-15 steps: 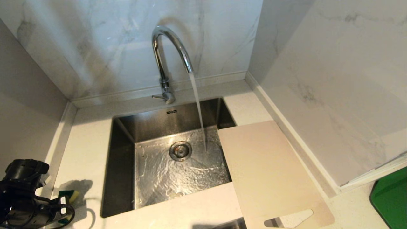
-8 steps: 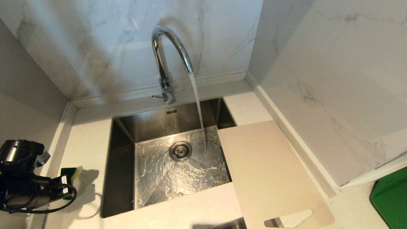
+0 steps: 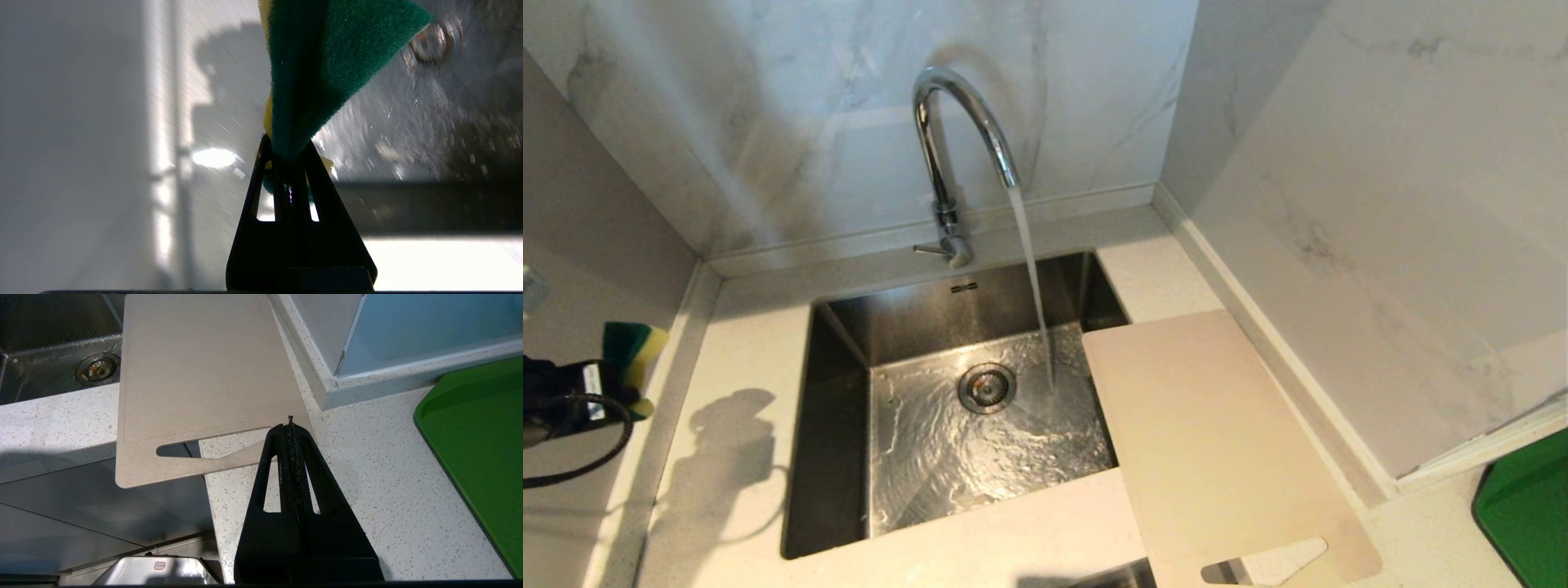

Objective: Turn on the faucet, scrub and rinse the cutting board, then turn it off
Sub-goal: Pick up the cutting board

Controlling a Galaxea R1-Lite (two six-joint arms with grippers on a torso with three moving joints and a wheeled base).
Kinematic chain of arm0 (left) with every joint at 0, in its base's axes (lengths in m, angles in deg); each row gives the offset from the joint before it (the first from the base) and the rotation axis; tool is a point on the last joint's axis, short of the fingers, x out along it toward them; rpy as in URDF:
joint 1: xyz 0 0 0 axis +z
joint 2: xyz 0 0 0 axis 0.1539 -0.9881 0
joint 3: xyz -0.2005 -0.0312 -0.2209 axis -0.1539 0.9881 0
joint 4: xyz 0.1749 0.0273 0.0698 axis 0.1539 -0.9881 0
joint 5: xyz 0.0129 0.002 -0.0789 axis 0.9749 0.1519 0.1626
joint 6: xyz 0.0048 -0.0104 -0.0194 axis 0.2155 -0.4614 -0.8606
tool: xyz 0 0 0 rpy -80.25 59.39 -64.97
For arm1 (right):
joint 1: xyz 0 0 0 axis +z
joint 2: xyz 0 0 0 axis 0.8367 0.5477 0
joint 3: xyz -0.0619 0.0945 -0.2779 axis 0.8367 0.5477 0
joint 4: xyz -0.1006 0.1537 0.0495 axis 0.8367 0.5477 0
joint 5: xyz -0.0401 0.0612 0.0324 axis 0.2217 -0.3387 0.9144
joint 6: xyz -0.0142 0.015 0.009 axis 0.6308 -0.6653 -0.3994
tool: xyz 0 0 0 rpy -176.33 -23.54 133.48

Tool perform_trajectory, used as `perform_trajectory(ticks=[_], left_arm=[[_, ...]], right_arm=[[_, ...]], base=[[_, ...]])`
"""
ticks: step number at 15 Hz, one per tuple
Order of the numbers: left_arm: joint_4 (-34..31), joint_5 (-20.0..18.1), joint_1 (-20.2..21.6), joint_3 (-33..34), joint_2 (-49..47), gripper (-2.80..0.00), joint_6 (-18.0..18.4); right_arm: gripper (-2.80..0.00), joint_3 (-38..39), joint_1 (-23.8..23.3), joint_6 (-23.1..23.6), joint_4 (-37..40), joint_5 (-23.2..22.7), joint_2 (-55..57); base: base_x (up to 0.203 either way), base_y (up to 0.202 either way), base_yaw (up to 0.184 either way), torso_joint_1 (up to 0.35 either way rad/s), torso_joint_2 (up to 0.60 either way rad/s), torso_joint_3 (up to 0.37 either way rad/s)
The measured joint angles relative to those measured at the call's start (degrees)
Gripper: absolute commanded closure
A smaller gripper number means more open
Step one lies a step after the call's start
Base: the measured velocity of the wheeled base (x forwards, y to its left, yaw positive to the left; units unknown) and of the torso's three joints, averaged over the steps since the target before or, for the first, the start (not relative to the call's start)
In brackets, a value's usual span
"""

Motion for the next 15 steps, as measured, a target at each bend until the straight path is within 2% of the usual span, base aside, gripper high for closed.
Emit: perform_trajectory(ticks=[1,3,9,15], left_arm=[[0.0,0.0,2.0,-0.8,1.9,0.00,2.6],[0.1,0.0,4.1,-1.5,5.0,0.00,4.8],[-0.1,-1.3,7.5,-0.9,13.7,0.00,5.3],[-0.1,-6.3,10.1,5.2,23.5,0.00,7.9]], right_arm=[[0.00,0.0,0.0,0.0,0.0,0.0,0.0],[0.00,0.0,0.0,0.0,0.0,0.0,0.0],[0.00,0.0,0.0,0.0,0.0,0.0,0.0],[0.00,0.0,0.0,0.0,0.0,0.0,0.0]], base=[[0.000,0.000,0.000,0.000,0.00,0.000],[0.000,0.000,0.000,0.000,0.00,0.000],[0.000,0.000,0.000,0.000,0.00,0.000],[0.000,0.000,0.000,0.000,0.00,0.000]])
